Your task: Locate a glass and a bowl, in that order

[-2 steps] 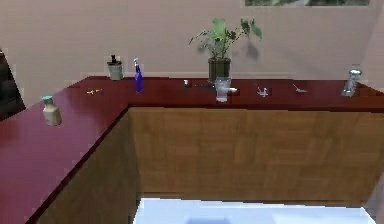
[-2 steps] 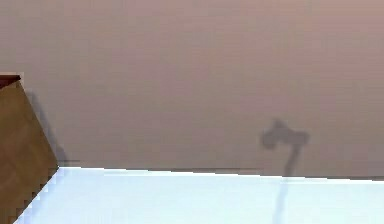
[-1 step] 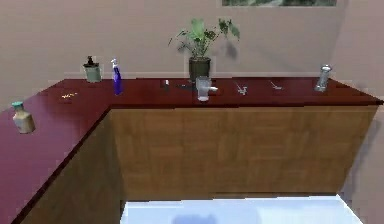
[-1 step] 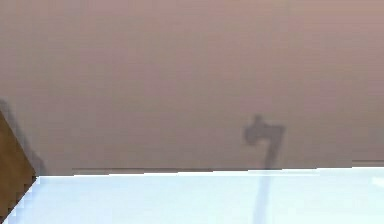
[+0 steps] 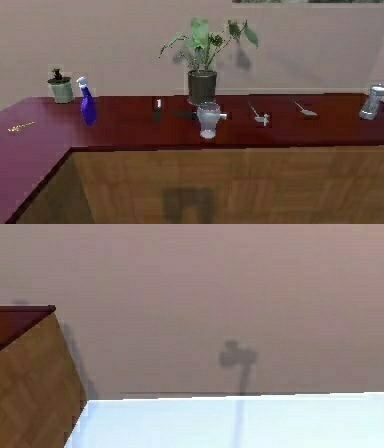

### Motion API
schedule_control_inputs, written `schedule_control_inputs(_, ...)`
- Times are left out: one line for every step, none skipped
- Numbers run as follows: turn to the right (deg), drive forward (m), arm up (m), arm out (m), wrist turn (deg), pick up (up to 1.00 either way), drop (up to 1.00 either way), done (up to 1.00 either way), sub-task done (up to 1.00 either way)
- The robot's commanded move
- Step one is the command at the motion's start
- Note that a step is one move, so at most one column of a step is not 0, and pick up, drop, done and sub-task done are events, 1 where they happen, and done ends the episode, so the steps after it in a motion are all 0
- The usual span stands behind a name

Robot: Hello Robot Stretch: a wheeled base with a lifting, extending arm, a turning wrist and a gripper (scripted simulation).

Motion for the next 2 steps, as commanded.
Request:
schedule_control_inputs(-45.0, 0.0, 0.0, 0.0, 0.0, 0.0, 0.0, 0.0, 0.0)
schedule_control_inputs(-12.0, 0.0, 0.0, 0.0, 0.0, 0.0, 0.0, 0.0, 0.0)
